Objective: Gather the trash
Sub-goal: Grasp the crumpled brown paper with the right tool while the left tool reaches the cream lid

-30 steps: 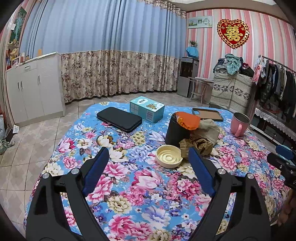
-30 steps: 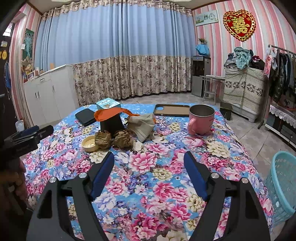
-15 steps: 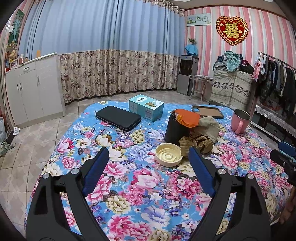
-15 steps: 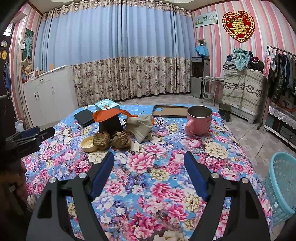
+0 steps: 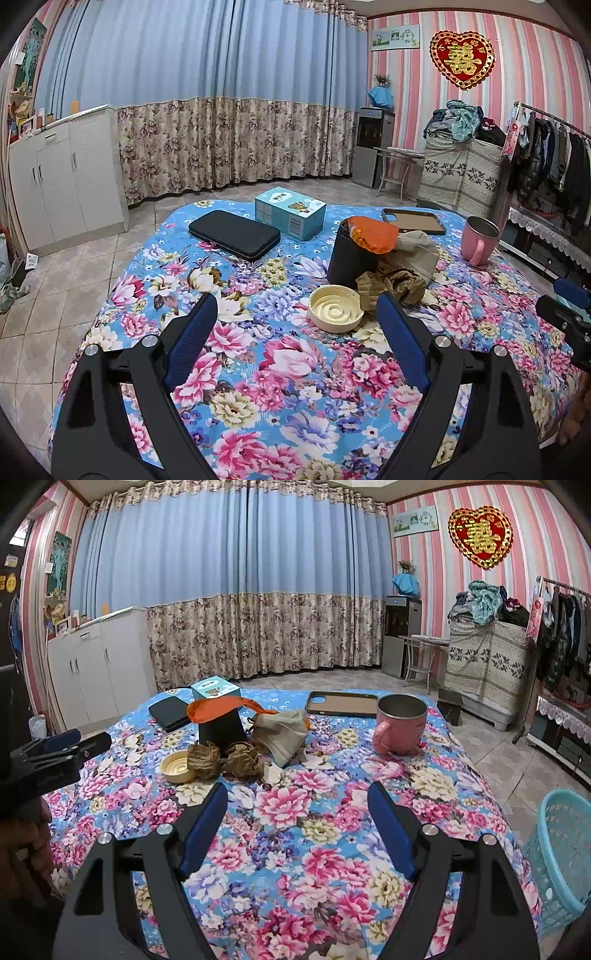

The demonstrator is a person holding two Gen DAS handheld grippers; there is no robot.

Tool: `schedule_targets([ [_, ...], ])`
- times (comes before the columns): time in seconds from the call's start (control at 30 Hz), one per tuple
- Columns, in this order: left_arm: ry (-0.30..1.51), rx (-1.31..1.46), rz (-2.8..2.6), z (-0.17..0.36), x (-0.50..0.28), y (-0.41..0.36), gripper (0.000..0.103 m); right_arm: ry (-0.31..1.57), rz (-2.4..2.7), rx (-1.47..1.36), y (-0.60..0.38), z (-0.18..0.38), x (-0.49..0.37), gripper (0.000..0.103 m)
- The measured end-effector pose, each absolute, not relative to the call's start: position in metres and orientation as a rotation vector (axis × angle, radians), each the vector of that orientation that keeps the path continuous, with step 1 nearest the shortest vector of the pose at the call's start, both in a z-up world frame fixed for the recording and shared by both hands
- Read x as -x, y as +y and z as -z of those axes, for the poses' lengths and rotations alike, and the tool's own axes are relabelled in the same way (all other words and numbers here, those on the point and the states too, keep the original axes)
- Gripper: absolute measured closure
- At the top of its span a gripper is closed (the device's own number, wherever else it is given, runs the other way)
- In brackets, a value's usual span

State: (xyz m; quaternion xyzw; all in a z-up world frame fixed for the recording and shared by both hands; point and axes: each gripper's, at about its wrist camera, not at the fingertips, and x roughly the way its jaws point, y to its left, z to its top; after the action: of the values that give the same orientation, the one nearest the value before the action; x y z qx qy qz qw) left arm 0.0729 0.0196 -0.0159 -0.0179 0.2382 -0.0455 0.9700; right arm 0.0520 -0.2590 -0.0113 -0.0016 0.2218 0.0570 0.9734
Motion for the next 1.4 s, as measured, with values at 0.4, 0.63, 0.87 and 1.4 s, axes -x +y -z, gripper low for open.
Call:
schedule_targets([
  [0.4, 0.511, 0.038, 0.058, 0.014, -0.11, 0.026, 0.018, 0.43, -0.184, -0.005, -0.234, -0.007, -0.098, 0.023],
  [0.63, 0.574, 0.088, 0.017, 0.024, -0.128, 0.049, 0.018, 0.583, -0.193, 0.037, -0.197, 0.026, -0.146, 0.023],
  [0.87, 0.588, 0.02, 0.089, 0.03, -0.148, 0.027, 0.018, 0.678, -0.158, 0.035, -0.191, 0.048, -0.192, 0.023],
  [1.4, 0.749, 0.087, 0.123, 0.062, -0.18, 0.024, 0.021, 0.741, -0.225, 0.015, -0.191, 0.06, -0.207, 0.059],
])
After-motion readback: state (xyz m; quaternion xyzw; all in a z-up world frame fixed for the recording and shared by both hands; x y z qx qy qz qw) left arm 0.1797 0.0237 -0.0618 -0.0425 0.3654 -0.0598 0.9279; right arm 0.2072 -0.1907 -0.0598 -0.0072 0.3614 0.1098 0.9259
